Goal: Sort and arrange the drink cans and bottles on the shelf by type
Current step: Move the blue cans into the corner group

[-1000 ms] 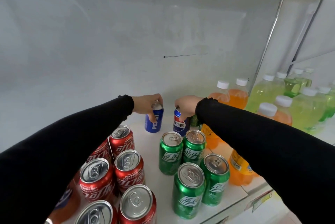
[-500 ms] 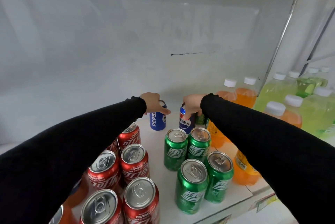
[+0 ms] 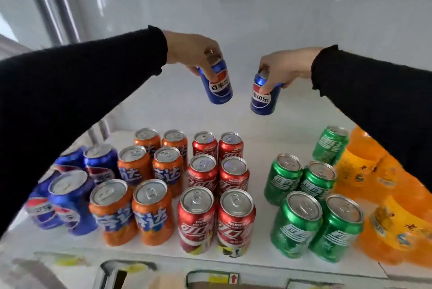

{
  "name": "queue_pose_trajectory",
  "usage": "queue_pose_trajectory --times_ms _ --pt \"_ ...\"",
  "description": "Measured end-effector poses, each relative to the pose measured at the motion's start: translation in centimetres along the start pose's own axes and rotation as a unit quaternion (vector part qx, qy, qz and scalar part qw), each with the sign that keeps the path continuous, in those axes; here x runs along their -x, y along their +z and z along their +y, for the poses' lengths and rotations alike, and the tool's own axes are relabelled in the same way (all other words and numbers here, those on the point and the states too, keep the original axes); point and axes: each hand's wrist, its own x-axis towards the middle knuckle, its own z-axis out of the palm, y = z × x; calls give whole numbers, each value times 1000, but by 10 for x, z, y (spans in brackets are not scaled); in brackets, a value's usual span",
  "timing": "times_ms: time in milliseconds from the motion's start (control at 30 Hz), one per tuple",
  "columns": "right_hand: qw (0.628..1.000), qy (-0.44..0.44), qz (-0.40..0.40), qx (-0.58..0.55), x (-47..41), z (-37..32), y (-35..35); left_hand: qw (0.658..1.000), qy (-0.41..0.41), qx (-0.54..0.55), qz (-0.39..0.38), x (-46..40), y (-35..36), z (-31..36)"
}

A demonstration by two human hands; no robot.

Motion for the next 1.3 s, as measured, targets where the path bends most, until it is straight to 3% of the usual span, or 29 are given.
queue_pose_trajectory --times_ms 233,367,600,767,900,1300 --pt "978 -120 29 -168 7 -112 1 992 -74 -103 8 84 -69 -72" --pt "969 -151 14 -197 6 -178 22 967 -125 -219 -28 119 -84 -114" --pt "966 -167 -49 -192 -23 -265 74 928 -167 -315 -112 136 -77 -184" --pt "973 -172 -100 -115 -48 -295 108 922 -188 -294 -167 130 -58 -219" --pt "975 -173 -125 -69 -66 -303 134 938 -193 -224 -178 126 -48 -238" --pt "965 -193 -161 -78 -83 -299 162 940 -186 -164 -233 114 -22 -251"
